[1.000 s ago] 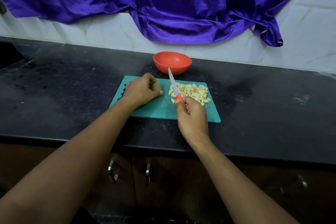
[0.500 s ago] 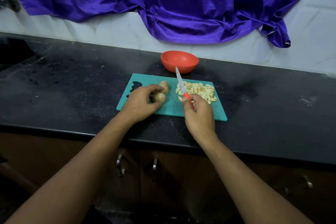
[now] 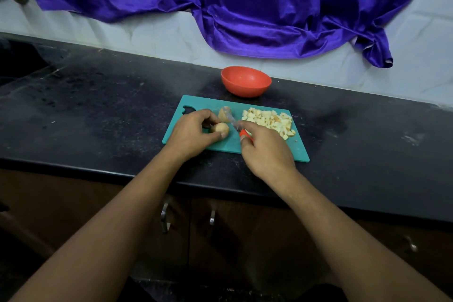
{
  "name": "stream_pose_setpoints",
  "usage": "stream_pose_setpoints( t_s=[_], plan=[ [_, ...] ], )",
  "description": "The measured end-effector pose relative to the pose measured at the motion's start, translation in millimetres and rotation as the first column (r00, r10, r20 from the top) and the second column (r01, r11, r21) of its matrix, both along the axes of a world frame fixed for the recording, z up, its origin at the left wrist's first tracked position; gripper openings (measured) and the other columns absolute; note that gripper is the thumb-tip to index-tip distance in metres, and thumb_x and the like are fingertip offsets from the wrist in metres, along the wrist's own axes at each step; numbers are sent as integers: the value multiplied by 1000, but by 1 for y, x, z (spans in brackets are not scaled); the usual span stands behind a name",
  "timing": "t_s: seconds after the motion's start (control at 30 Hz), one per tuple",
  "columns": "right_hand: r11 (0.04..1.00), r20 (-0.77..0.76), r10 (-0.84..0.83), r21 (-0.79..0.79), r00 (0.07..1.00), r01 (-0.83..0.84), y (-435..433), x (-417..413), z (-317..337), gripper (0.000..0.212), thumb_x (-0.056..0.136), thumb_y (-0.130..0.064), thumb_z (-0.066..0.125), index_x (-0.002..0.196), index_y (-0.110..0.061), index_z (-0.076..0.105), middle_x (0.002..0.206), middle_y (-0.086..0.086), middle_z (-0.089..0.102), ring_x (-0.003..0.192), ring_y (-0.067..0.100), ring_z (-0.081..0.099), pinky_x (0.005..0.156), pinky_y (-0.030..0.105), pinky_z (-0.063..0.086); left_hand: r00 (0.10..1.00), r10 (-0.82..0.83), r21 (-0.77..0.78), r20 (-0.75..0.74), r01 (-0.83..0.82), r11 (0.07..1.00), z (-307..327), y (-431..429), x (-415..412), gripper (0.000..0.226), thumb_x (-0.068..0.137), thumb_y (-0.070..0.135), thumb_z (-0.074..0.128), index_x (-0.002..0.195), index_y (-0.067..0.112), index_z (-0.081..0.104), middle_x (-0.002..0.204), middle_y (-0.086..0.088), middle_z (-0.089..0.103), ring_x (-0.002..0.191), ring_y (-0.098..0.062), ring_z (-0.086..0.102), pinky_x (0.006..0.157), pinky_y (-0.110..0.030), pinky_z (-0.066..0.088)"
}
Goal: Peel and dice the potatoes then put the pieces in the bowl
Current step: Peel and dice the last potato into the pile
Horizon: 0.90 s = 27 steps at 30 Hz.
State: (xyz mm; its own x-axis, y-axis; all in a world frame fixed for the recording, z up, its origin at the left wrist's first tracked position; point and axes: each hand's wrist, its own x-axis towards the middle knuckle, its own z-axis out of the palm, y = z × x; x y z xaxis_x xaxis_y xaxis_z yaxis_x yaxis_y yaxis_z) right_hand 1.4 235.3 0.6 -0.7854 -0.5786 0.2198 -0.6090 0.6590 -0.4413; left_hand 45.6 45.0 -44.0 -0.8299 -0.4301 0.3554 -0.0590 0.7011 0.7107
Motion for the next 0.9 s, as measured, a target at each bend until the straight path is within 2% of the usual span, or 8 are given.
stream_pose_setpoints(
  t_s=[0.17, 0.33, 0.5, 0.6, 0.73, 0.8, 0.9],
  plan=[
    [988, 30, 20, 155, 999, -24, -8, 2, 27, 46, 102, -26, 49, 146, -39, 55, 134, 1, 65, 117, 26, 61, 88, 39, 51, 1000, -29, 27, -6, 29, 999, 0, -1, 2, 20, 79, 37, 84, 95, 29, 74, 93, 17, 73, 93, 0, 66, 88, -30, 53],
    [972, 80, 55, 226, 995, -71, -17, -3, 42, 41, 99, -25, 53, 137, -34, 64, 126, 4, 67, 98, 23, 57, 85, 38, 52, 997, -69, 78, -20, 70, 994, 2, -2, 6, 21, 79, 32, 85, 99, 32, 78, 98, 21, 75, 97, 2, 66, 92, -26, 52],
    [959, 91, 72, 266, 993, -93, -26, -3, 53, 34, 98, -29, 55, 130, -27, 69, 128, 6, 67, 111, 28, 60, 95, 39, 51, 997, -77, 95, -24, 79, 992, 2, -3, 6, 23, 80, 29, 86, 102, 32, 79, 96, 25, 73, 98, 4, 66, 90, -18, 49],
    [951, 67, 64, 299, 996, -82, -34, -3, 54, 30, 97, -32, 60, 124, -24, 70, 115, 6, 66, 103, 28, 58, 88, 37, 50, 997, -74, 83, -23, 76, 994, 1, -4, 5, 25, 80, 28, 86, 104, 30, 80, 98, 22, 74, 99, 3, 66, 93, -23, 51],
    [948, -26, 49, 316, 998, -38, -41, 1, 46, 15, 98, -36, 59, 104, -22, 60, 87, -2, 52, 90, 24, 53, 75, 36, 42, 998, -55, 57, -16, 56, 997, 0, -4, 5, 26, 82, 28, 84, 107, 26, 80, 103, 15, 76, 100, 0, 67, 96, -31, 54],
    [946, -57, 46, 322, 997, -25, -39, 7, 40, 19, 99, -33, 58, 113, -21, 58, 87, -2, 51, 89, 24, 54, 73, 37, 42, 998, -55, 56, -14, 55, 997, 0, -3, 6, 26, 83, 27, 84, 109, 26, 79, 104, 16, 76, 101, 1, 66, 97, -29, 53],
    [934, -98, 42, 358, 994, -5, -32, 18, 26, 41, 99, -26, 56, 139, -20, 53, 99, 4, 58, 95, 26, 60, 72, 37, 42, 999, -46, 63, -10, 46, 997, 0, -2, 6, 27, 83, 29, 84, 109, 27, 79, 103, 17, 75, 102, 2, 66, 95, -26, 52]
  ],
)
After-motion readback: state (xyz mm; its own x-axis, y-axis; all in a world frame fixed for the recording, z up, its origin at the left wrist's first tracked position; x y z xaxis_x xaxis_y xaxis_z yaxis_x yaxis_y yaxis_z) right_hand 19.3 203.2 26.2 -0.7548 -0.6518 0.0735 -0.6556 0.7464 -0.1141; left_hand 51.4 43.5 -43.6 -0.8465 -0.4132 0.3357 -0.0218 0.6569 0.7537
